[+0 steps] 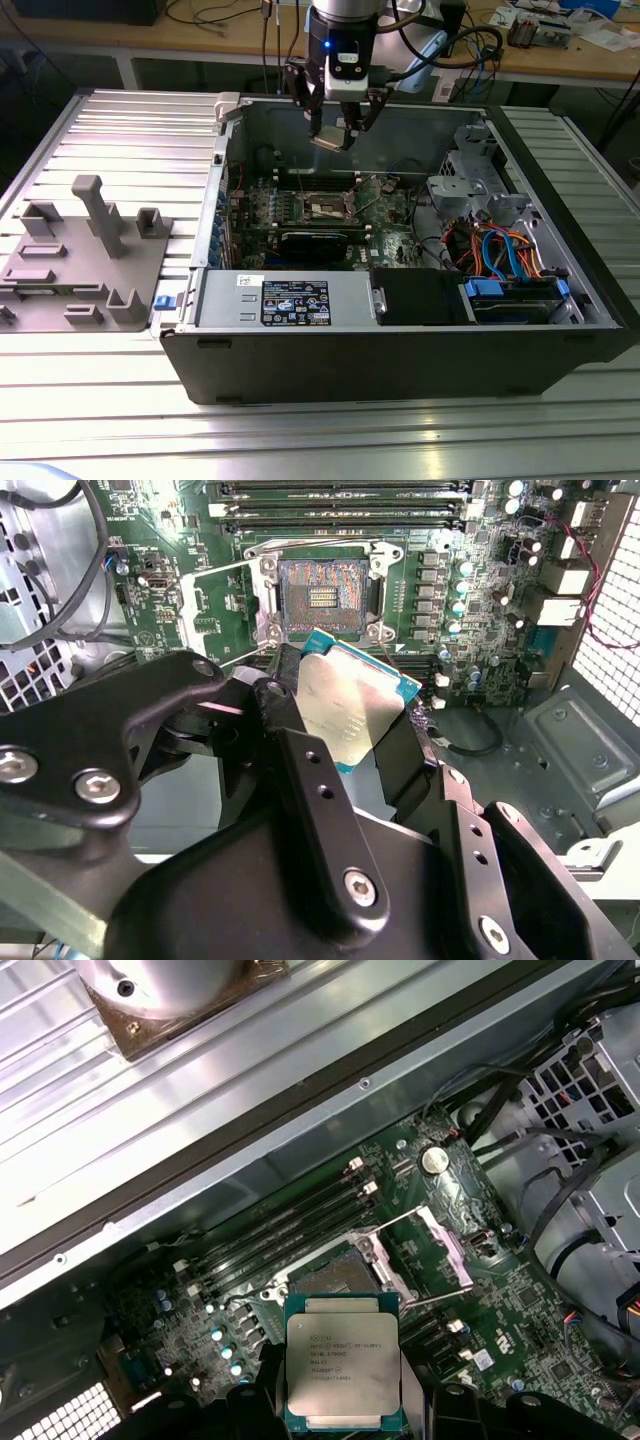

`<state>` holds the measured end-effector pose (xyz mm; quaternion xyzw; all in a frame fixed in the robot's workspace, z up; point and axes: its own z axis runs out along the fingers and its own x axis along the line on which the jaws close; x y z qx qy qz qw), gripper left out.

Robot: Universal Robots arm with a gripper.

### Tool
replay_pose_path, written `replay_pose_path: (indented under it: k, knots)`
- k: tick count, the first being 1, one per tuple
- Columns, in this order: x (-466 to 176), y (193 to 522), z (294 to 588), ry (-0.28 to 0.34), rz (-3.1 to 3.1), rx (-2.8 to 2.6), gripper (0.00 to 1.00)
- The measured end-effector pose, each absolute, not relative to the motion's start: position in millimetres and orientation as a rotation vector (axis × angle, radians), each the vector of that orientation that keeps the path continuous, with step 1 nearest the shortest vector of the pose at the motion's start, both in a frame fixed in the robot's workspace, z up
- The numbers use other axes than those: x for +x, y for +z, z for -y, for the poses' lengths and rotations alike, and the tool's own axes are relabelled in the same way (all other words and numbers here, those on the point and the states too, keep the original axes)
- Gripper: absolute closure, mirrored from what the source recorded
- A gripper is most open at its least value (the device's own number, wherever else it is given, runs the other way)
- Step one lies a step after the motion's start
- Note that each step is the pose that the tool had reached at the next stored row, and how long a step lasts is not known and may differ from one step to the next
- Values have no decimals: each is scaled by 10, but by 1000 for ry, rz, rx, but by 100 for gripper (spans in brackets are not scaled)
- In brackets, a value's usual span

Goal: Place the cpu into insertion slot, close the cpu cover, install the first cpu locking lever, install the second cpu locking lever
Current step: 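Place the cpu into insertion slot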

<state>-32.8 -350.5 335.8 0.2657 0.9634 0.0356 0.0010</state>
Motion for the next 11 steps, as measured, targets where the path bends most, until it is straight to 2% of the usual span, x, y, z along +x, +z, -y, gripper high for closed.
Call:
replay_pose_path:
  k: [11]
  knots:
    - [-328,3358,3505,112,-3016,862,46]
